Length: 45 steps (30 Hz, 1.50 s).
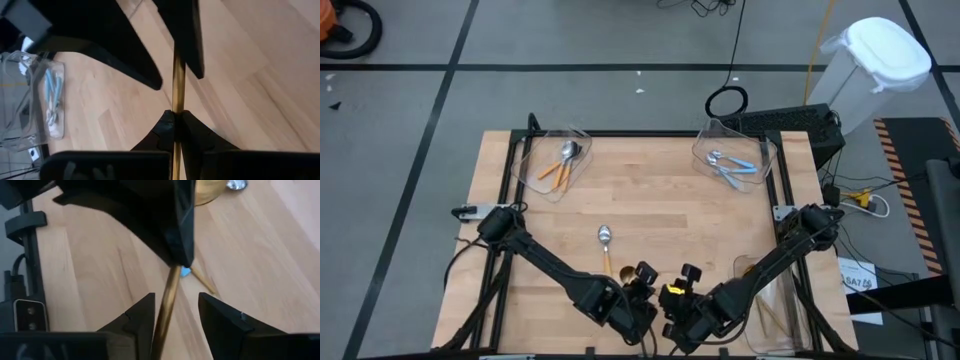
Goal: Sort silverware by color (type)
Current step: Put the gold spoon into the bottom transparent bin
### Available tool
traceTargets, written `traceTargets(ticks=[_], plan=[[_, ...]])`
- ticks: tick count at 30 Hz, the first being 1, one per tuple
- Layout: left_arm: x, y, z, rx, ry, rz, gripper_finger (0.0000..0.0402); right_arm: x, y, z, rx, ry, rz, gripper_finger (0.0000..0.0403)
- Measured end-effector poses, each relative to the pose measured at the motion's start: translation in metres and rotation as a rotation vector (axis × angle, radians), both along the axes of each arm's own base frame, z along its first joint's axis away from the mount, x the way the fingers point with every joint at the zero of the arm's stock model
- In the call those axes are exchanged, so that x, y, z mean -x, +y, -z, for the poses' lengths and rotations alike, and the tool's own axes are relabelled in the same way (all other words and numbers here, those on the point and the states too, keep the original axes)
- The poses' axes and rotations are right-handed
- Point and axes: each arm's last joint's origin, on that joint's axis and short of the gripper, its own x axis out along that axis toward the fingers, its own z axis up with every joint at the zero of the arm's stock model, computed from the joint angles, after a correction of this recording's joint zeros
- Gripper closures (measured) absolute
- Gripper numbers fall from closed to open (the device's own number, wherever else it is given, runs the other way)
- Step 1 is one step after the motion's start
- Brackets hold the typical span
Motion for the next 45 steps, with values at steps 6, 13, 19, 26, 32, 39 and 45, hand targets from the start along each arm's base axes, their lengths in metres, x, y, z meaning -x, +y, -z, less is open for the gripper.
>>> traceTargets(ticks=[6, 13, 19, 26, 32, 39, 45], plan=[[-0.002, 0.003, 0.000, 0.029, 0.011, -0.003, 0.0394, -0.001, 0.001, 0.003, -0.001, 0.006, 0.004, 0.0301], [-0.002, 0.002, 0.000, 0.078, -0.006, -0.057, 0.0385, 0.000, 0.000, 0.004, -0.002, 0.015, 0.014, 0.0383], [-0.002, 0.002, -0.001, 0.060, -0.066, -0.128, 0.0331, 0.006, -0.001, 0.007, 0.011, 0.060, 0.049, 0.0383], [0.006, -0.010, -0.005, 0.022, -0.187, -0.225, 0.0272, 0.032, 0.004, 0.000, -0.003, 0.126, 0.119, 0.0383], [0.014, -0.021, -0.005, 0.080, -0.225, -0.273, 0.0265, 0.070, 0.016, -0.015, -0.036, 0.135, 0.212, 0.0383], [0.019, -0.022, -0.003, 0.118, -0.226, -0.328, 0.0264, 0.112, 0.030, -0.024, -0.055, 0.133, 0.324, 0.0383], [0.020, -0.022, -0.002, 0.171, -0.227, -0.373, 0.0264, 0.147, 0.036, -0.030, -0.043, 0.121, 0.413, 0.0383]])
